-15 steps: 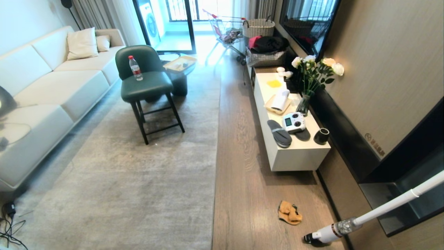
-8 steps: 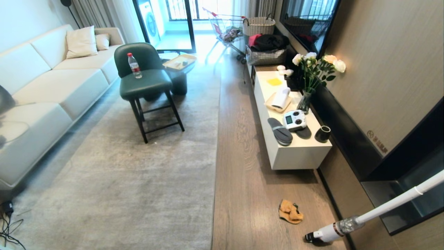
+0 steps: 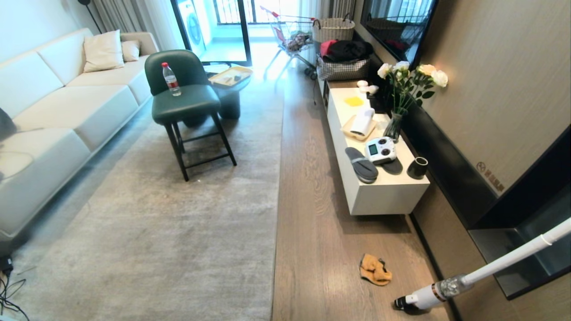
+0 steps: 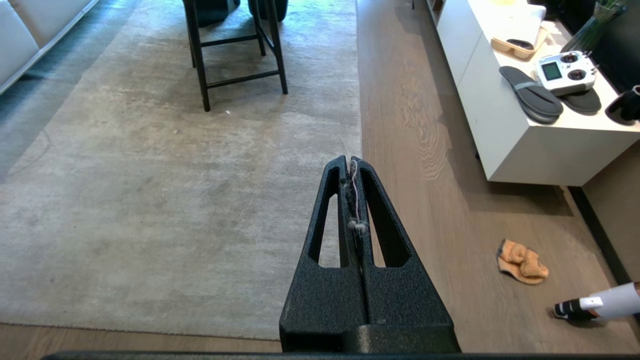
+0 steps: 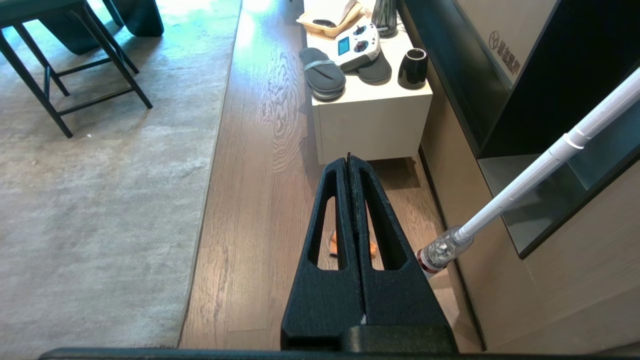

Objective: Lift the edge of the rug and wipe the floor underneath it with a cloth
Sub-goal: Pick up the rag

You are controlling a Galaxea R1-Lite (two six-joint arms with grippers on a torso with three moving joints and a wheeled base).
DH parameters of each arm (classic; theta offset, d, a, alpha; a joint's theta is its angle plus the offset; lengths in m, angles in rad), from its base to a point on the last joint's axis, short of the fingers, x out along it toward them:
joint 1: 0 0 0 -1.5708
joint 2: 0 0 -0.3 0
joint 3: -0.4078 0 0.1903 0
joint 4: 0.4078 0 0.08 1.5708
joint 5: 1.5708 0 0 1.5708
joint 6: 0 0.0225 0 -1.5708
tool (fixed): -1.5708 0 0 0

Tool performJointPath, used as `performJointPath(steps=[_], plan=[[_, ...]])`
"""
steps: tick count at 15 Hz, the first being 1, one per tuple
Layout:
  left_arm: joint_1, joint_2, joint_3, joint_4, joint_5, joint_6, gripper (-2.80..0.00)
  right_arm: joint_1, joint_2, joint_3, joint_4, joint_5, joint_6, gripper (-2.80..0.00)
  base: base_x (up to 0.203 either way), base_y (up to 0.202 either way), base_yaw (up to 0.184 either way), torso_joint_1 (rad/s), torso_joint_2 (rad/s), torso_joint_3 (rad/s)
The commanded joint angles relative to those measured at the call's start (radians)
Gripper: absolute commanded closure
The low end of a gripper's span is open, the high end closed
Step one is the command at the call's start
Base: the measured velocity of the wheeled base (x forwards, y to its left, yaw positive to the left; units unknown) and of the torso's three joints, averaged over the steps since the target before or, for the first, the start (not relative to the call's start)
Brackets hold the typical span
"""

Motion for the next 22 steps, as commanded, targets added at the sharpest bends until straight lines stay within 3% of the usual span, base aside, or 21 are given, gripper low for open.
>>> performJointPath(steps=[1,12,22], plan=[[0.000,0.000,0.000,0.000,0.001,-0.001,0.00,-0.001,0.001,0.000,0.000,0.000,0.001,0.00,0.000,0.000,0.000,-0.134,0.32,0.188],[0.000,0.000,0.000,0.000,0.001,-0.001,0.00,-0.001,0.001,0.000,0.000,0.000,0.001,0.00,0.000,0.000,0.000,-0.142,0.35,0.207],[0.000,0.000,0.000,0.000,0.001,-0.001,0.00,0.001,0.001,0.000,0.000,-0.001,0.001,0.00,0.000,0.000,0.000,-0.180,0.52,0.339]])
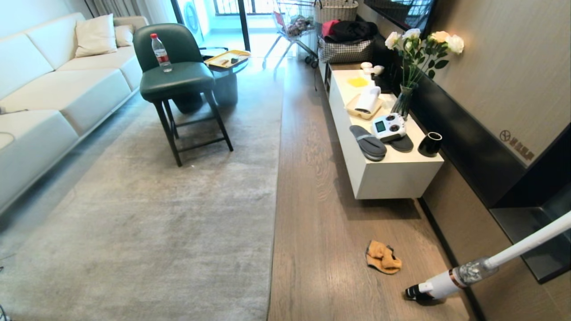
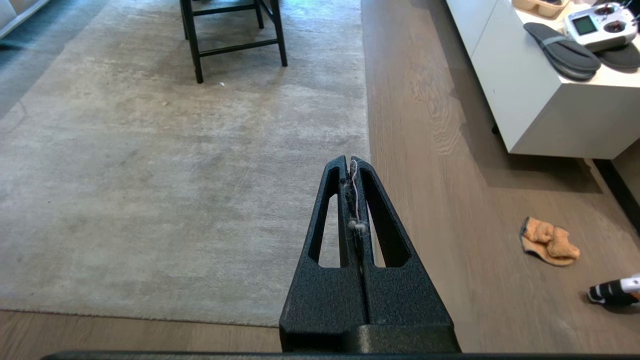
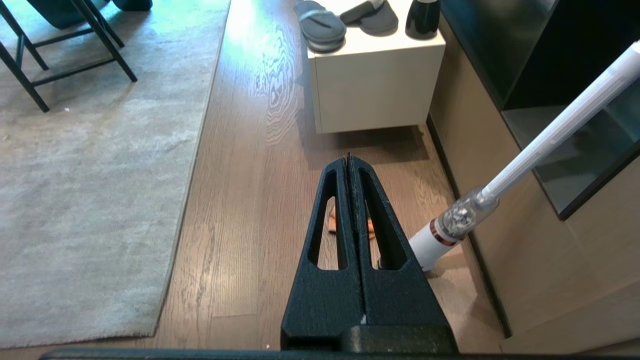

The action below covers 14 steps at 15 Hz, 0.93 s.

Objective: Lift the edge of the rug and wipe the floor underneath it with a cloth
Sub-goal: Pick up the rag

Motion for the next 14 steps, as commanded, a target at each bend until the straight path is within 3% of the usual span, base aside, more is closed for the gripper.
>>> performJointPath(steps=[1,14], plan=[[0.000,0.000,0.000,0.000,0.001,-0.001,0.00,0.000,0.001,0.000,0.000,0.000,0.001,0.00,0.000,0.000,0.000,-0.153,0.52,0.363],[0.000,0.000,0.000,0.000,0.001,-0.001,0.00,0.002,0.001,0.000,0.000,0.000,0.001,0.00,0.000,0.000,0.000,-0.080,0.46,0.384]])
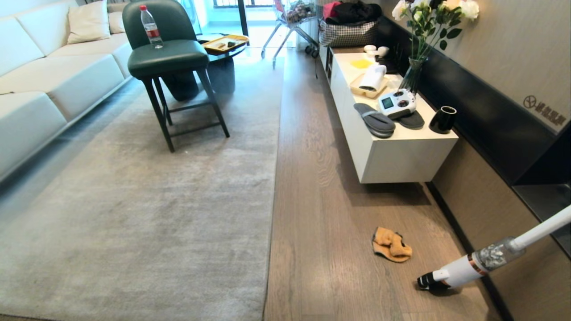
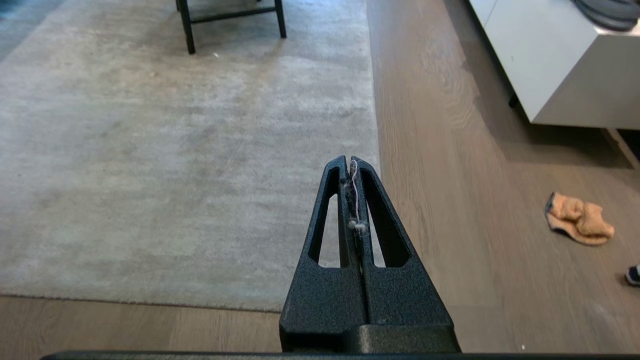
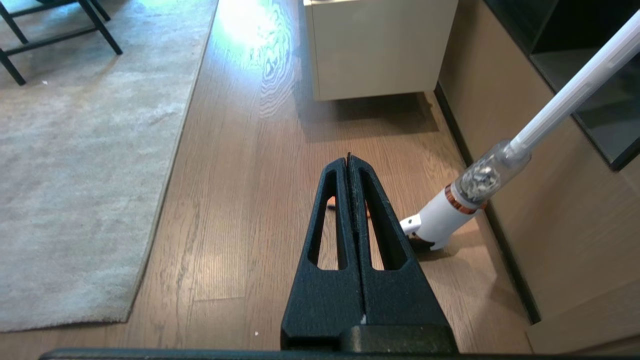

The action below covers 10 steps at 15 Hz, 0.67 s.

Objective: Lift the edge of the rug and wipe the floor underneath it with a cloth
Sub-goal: Pick up the rag

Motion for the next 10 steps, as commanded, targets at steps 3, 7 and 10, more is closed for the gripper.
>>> performJointPath(steps=[3,7,10], plan=[[0.000,0.000,0.000,0.000,0.000,-0.001,0.00,0.000,0.001,0.000,0.000,0.000,0.001,0.00,0.000,0.000,0.000,0.018,0.42,0.452],[0.000,0.000,0.000,0.000,0.000,-0.001,0.00,0.000,0.001,0.000,0.000,-0.001,0.001,0.00,0.000,0.000,0.000,0.033,0.24,0.295],[0.000,0.000,0.000,0.000,0.000,-0.001,0.00,0.000,0.001,0.000,0.000,-0.002,0.001,0.00,0.000,0.000,0.000,0.000,0.00,0.000]])
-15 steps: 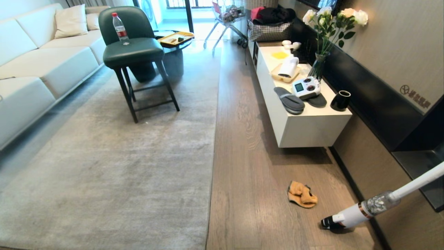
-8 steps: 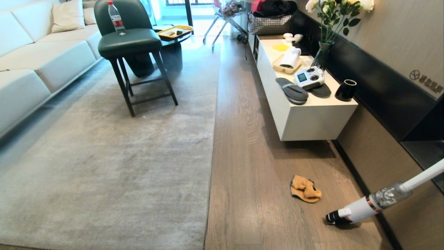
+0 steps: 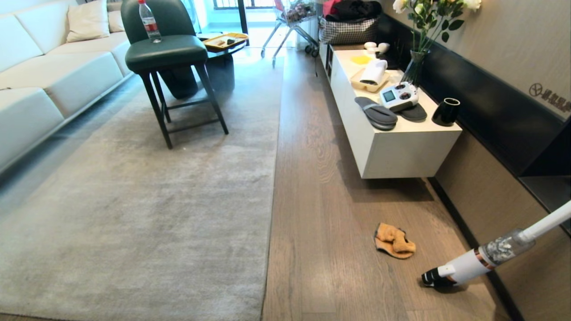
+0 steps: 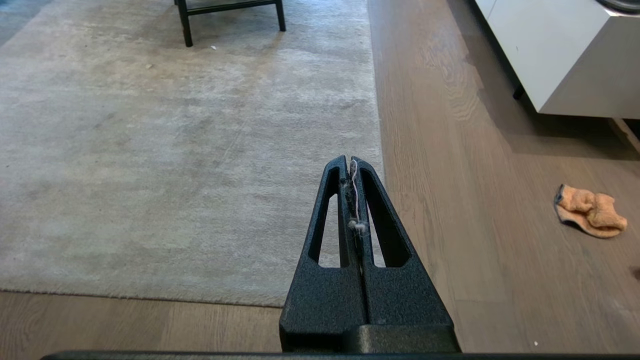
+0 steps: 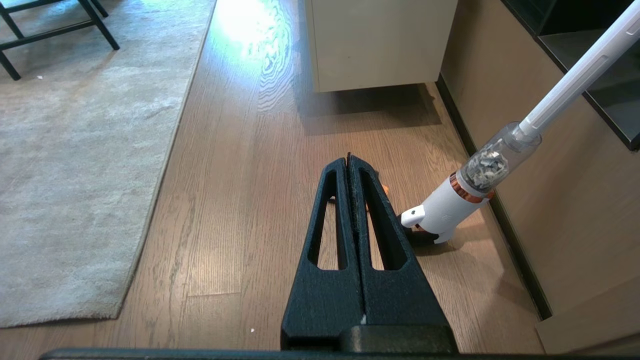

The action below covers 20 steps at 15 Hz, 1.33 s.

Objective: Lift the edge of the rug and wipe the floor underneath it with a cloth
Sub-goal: Pick up the rag

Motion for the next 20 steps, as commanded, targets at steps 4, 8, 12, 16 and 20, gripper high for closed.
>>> performJointPath(steps=[4,8,12,16,20], plan=[[0.000,0.000,0.000,0.000,0.001,-0.001,0.00,0.000,0.001,0.000,0.000,0.001,0.001,0.00,0.000,0.000,0.000,0.000,0.00,0.000],[0.000,0.000,0.000,0.000,0.001,-0.001,0.00,0.000,0.001,0.000,0.000,0.001,0.001,0.00,0.000,0.000,0.000,0.045,0.08,0.079],[0.000,0.000,0.000,0.000,0.001,-0.001,0.00,0.000,0.001,0.000,0.000,0.001,0.001,0.00,0.000,0.000,0.000,0.004,0.01,0.009],[0.000,0.000,0.000,0.000,0.001,-0.001,0.00,0.000,0.001,0.000,0.000,0.001,0.001,0.00,0.000,0.000,0.000,0.000,0.00,0.000],[0.000,0.000,0.000,0.000,0.001,-0.001,0.00,0.000,0.001,0.000,0.000,0.001,0.001,0.00,0.000,0.000,0.000,0.000,0.00,0.000]])
